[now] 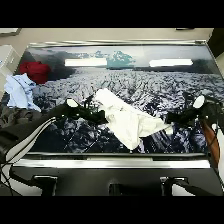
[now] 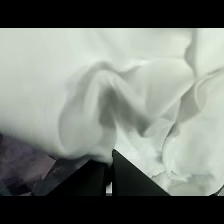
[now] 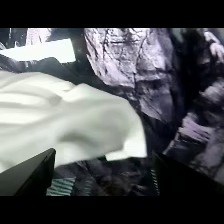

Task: Fold the clothes and pants, and hang the long-sleeved shirts on hangers.

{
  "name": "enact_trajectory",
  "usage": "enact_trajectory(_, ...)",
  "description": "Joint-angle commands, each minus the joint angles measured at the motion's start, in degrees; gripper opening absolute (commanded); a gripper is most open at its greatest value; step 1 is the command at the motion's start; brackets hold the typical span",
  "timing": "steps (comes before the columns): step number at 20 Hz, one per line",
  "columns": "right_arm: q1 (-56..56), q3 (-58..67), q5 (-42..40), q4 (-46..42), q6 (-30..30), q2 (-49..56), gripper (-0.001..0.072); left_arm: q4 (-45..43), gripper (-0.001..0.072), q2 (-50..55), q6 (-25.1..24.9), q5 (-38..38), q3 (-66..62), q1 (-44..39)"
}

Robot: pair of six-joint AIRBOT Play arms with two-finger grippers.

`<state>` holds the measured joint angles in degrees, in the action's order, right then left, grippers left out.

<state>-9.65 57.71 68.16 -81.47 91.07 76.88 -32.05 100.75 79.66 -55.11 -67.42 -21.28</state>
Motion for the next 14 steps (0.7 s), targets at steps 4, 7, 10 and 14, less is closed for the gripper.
enact_trajectory(4, 0.04, -0.46, -3.37, 12.96, 0.20, 8.09, 0.0646, 0.48, 0.0020, -2.05, -1.99, 0.70, 0.04, -0.22)
enact_trajectory(7, 0.02, 1.31, 1.22, 13.68, -2.25, 7.17, 0.0042, -1.38, 0.0018, -4.57, -3.41, 0.92, -0.55, 0.31)
enact_trajectory(10, 0.02, 11.61, 2.14, 8.09, -4.81, -0.22, 0.0042, -14.62, 0.0016, -13.38, -0.35, 0.96, -7.10, 3.43)
enact_trajectory(14, 0.02, 33.70, -5.20, -3.08, -4.70, -15.02, 0.0043, -24.44, 0.0018, -31.43, 1.95, 2.25, -27.10, 11.10)
